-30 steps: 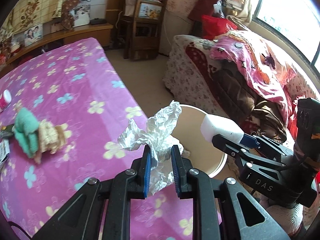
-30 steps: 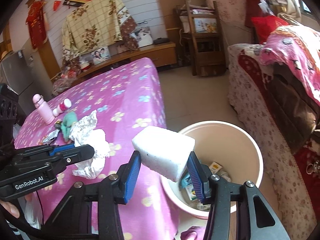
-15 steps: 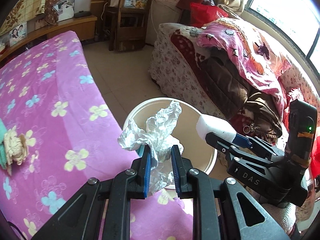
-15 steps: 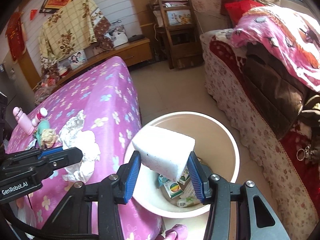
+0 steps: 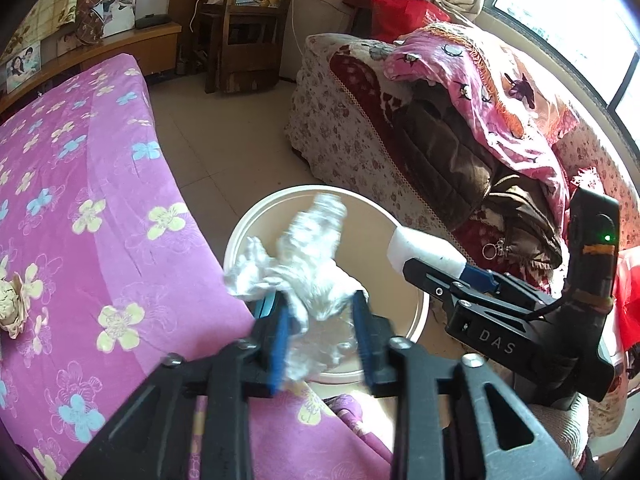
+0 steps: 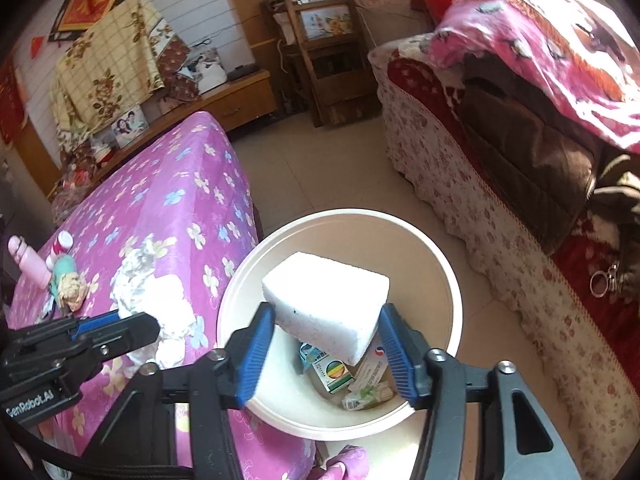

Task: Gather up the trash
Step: 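Carry the tissue and foam block over the white bin and open both grippers, then return both tools from the bin to the table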

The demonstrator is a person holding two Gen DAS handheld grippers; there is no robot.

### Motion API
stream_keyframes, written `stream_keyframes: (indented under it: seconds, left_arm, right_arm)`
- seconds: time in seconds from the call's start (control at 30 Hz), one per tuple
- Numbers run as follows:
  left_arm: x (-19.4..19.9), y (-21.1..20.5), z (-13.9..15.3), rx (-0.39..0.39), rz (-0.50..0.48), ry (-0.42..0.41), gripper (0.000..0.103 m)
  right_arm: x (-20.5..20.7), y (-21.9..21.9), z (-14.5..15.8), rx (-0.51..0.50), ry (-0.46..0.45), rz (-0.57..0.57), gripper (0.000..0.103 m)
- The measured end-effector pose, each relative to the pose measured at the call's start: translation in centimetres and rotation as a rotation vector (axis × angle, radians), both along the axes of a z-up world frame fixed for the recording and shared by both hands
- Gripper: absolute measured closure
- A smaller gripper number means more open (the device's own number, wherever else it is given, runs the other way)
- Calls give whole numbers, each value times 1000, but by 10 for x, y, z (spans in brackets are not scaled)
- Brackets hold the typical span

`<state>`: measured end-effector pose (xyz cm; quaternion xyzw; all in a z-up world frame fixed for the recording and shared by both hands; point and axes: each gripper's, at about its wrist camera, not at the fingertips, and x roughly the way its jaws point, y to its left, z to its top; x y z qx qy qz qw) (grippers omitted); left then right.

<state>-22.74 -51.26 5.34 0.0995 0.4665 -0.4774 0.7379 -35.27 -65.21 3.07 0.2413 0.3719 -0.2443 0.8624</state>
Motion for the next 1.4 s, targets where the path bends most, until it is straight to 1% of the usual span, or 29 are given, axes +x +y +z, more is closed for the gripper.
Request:
stream_keyframes:
  seconds: [0.03, 0.1, 0.2, 0.37, 0.93, 1.4]
  left_arm:
    - [0, 0, 0, -4, -1, 3, 53]
    - [-1, -1, 1, -5, -3, -1, 49]
    - [-2, 0, 3, -1, -1, -21, 49]
    - [1, 6, 2, 3, 17, -22, 49]
    - [3, 26, 6, 25, 75, -88, 49]
    - [11, 52, 10, 40, 144, -134, 49]
  right_arm:
    - [0, -1, -1, 13, -3, -2, 42]
    - [-1, -4, -2, 29, -6, -12, 39]
    - [-3, -4, -1, 29, -12, -20, 38]
    - [-4, -3, 1, 31, -22, -19, 38]
    - [5, 18, 7, -9, -8, 27, 38]
    - [17, 41, 12, -25, -6, 77, 38]
